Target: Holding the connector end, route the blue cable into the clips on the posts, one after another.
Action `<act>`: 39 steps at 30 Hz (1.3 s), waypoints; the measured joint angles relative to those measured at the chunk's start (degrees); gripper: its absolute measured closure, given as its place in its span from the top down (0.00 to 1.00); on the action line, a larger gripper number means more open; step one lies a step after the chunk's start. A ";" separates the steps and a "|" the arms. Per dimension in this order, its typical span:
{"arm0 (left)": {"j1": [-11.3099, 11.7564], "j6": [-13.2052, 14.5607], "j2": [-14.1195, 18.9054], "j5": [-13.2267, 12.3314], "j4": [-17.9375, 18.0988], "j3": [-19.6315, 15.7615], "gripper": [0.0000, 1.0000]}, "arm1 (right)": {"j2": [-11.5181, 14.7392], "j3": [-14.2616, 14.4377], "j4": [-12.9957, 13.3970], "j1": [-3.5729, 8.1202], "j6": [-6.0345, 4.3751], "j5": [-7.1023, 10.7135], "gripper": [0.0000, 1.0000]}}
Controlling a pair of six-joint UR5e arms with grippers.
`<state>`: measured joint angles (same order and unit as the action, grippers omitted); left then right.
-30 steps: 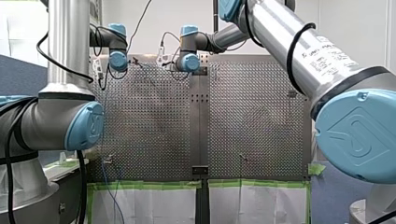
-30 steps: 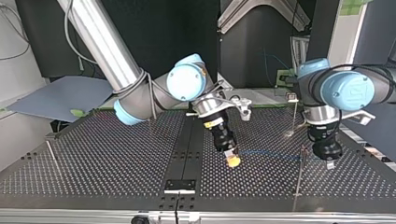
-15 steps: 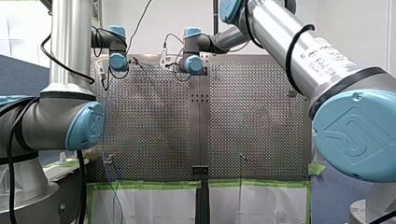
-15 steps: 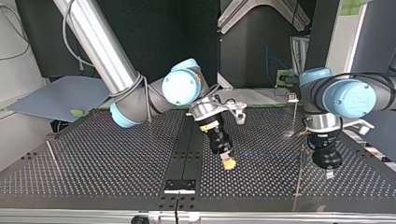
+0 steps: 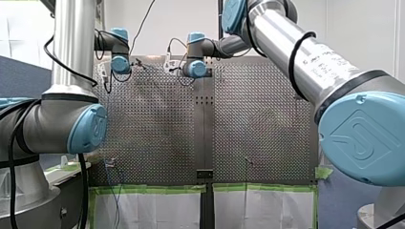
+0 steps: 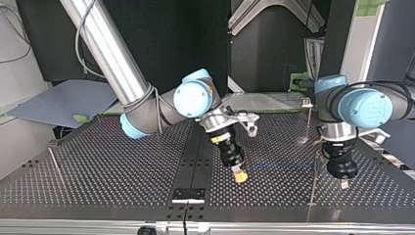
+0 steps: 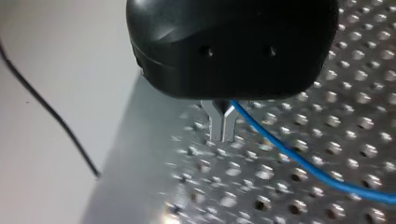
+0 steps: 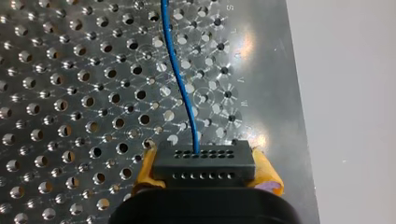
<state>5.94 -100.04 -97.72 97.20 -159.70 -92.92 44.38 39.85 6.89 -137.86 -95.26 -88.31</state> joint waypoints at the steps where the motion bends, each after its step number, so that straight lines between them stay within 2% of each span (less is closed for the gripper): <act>1: 0.05 -0.11 -0.30 -0.16 0.08 0.02 0.00 | -0.09 -0.15 -0.01 0.03 -0.01 0.04 0.00; 9: 0.18 -1.07 -1.00 -0.96 0.58 0.05 0.00 | -0.20 -0.69 -0.43 0.25 -0.03 0.23 0.00; 16: 0.00 -1.58 -1.01 -0.49 0.30 0.07 0.00 | -0.20 -0.76 -0.92 0.20 -0.03 0.24 0.00; 17: -0.03 -1.78 -1.01 -0.28 0.14 0.07 0.07 | -0.20 -0.76 -0.94 0.20 -0.03 0.23 0.00; 18: -0.04 -2.09 -1.01 0.03 -0.14 0.07 0.07 | -0.20 -0.76 -0.96 0.19 -0.03 0.24 0.00; 20: -0.01 -2.58 -0.96 0.60 -0.63 0.07 0.21 | -0.20 -0.77 -0.99 0.18 -0.03 0.24 0.00; 24: 0.17 -4.63 -0.83 1.58 -1.28 0.08 0.28 | -0.19 -0.76 -1.27 0.05 -0.04 0.24 0.00; 26: 0.22 -5.43 -0.80 1.98 -1.50 0.07 0.37 | -0.17 -0.77 -1.43 -0.03 -0.03 0.23 0.00; 27: 0.25 -5.77 -0.78 2.37 -1.70 0.07 0.37 | -0.15 -0.77 -1.48 -0.04 -0.03 0.24 0.00; 29: 0.31 -6.05 -0.61 3.01 -2.07 0.06 0.45 | -0.14 -0.77 -1.56 -0.04 -0.03 0.23 0.00; 33: 0.43 -6.88 0.30 4.08 -2.52 0.07 0.42 | -0.11 -0.77 -1.59 -0.04 -0.03 0.24 0.00; 35: 0.44 -7.61 0.64 4.23 -2.57 0.07 0.37 | -0.11 -0.79 -1.60 0.00 -0.03 0.24 0.00; 39: 0.34 -9.78 0.95 2.97 -2.77 0.06 0.37 | -0.10 -0.88 -1.61 0.19 -0.03 0.23 0.00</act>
<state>6.28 -109.82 -96.77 100.17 -162.47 -92.86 44.28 38.97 5.28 -137.67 -95.29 -88.08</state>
